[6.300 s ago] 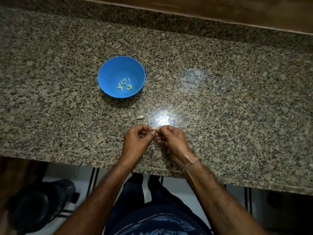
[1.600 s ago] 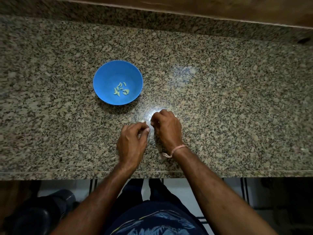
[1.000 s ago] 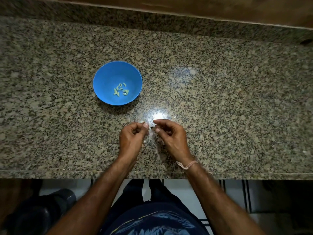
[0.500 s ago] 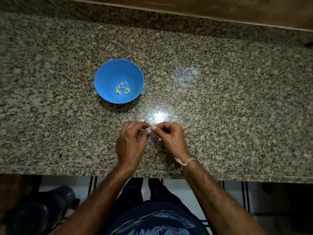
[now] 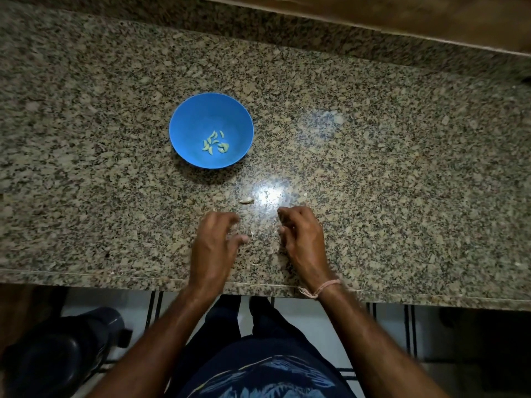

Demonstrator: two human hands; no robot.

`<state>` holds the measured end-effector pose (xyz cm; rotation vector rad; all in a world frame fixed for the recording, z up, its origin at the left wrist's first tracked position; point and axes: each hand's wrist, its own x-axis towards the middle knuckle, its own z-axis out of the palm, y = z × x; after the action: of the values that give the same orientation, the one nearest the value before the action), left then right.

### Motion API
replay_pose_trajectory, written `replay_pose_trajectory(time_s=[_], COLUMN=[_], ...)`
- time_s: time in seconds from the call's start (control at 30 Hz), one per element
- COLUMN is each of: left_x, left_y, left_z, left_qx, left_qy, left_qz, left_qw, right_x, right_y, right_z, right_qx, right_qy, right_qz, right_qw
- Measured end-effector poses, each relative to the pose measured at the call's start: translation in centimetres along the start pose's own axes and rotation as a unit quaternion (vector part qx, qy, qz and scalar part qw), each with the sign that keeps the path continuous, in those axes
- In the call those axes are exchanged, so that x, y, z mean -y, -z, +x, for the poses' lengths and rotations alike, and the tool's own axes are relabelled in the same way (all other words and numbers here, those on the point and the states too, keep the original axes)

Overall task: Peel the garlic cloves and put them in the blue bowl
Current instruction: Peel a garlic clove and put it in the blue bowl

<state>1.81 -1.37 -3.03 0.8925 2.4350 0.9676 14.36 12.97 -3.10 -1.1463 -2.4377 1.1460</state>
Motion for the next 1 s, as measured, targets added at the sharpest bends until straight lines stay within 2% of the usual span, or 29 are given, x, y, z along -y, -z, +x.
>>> replay_pose_trajectory(time_s=[0.1,0.5,0.6,0.67,0.83,1.0], left_x=[-0.4,-0.7,-1.1,-1.3,-1.2,-1.0], left_y=[-1.7,-2.1,-2.0,-2.1,-1.6,-1.4], left_z=[-0.2,1.8,2.0,1.9,1.6,1.2], left_qx=[0.046,0.055,0.064,0.063,0.034,0.022], left_qy=[-0.043,-0.081,-0.085,-0.079,-0.019,0.002], left_qz=[0.018,0.060,0.073,0.066,0.006,-0.024], left_qw=[0.998,0.993,0.992,0.993,0.999,0.999], right_x=[-0.2,-0.6,-0.8,-1.0,-0.1,-0.4], right_y=[0.0,0.2,0.6,1.0,-0.4,-2.2], right_z=[-0.8,-1.1,-0.2,1.4,1.2,-2.5], right_qx=[-0.011,-0.031,-0.072,-0.065,0.024,0.025], right_qy=[0.002,-0.019,-0.027,-0.042,0.024,0.088], right_qz=[-0.011,0.015,-0.030,-0.067,-0.125,-0.139], right_qw=[1.000,0.999,0.997,0.995,0.992,0.986])
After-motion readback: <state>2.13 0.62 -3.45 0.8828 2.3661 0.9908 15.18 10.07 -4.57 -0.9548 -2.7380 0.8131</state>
